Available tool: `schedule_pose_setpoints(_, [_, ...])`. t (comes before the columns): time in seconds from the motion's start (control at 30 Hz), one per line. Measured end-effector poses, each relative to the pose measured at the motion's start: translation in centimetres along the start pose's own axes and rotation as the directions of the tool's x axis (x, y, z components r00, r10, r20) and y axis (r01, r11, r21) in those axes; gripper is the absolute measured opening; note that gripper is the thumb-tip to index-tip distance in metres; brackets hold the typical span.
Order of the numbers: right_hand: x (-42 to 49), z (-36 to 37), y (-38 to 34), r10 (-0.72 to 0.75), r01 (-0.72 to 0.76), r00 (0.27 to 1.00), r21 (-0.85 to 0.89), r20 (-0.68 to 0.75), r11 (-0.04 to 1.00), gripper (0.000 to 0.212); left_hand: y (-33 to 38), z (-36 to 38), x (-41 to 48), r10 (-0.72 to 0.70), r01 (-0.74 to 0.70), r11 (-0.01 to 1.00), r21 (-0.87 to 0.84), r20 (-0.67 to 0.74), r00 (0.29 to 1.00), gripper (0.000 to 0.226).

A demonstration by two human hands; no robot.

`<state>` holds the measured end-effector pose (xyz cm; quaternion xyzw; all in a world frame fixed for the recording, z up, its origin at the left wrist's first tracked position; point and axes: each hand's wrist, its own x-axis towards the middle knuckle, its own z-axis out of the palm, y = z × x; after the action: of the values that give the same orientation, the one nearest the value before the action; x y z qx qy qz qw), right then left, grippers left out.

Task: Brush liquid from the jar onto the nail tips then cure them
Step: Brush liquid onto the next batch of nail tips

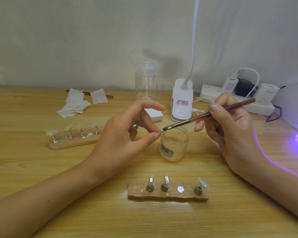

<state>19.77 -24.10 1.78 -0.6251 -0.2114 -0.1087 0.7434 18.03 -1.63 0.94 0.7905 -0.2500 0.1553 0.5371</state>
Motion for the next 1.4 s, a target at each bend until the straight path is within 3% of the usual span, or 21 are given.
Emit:
schedule_pose_setpoints(0.8, [0.00,0.10,-0.02,0.053,-0.057,0.996,-0.058,-0.067,0.997,0.021,-0.02,-0.09,-0.07,0.013,-0.013,1.000,0.015,0.006,1.000,0.040])
schedule_pose_setpoints(1.0, [-0.10,0.23,-0.12,0.029,-0.029,1.000,-0.028,-0.011,0.999,0.021,0.03,-0.08,-0.04,0.008,-0.008,1.000,0.001,0.007,1.000,0.040])
schedule_pose_setpoints(1.23, [-0.01,0.10,-0.15,0.038,-0.043,0.996,-0.050,-0.083,0.998,0.023,0.10,-0.07,-0.06,0.010,-0.010,1.000,0.009,0.006,1.000,0.040])
schedule_pose_setpoints(1.4, [-0.09,0.25,-0.15,0.029,-0.029,1.000,-0.039,-0.010,0.999,0.021,0.06,-0.08,-0.04,0.002,-0.002,1.000,0.005,0.009,1.000,0.041])
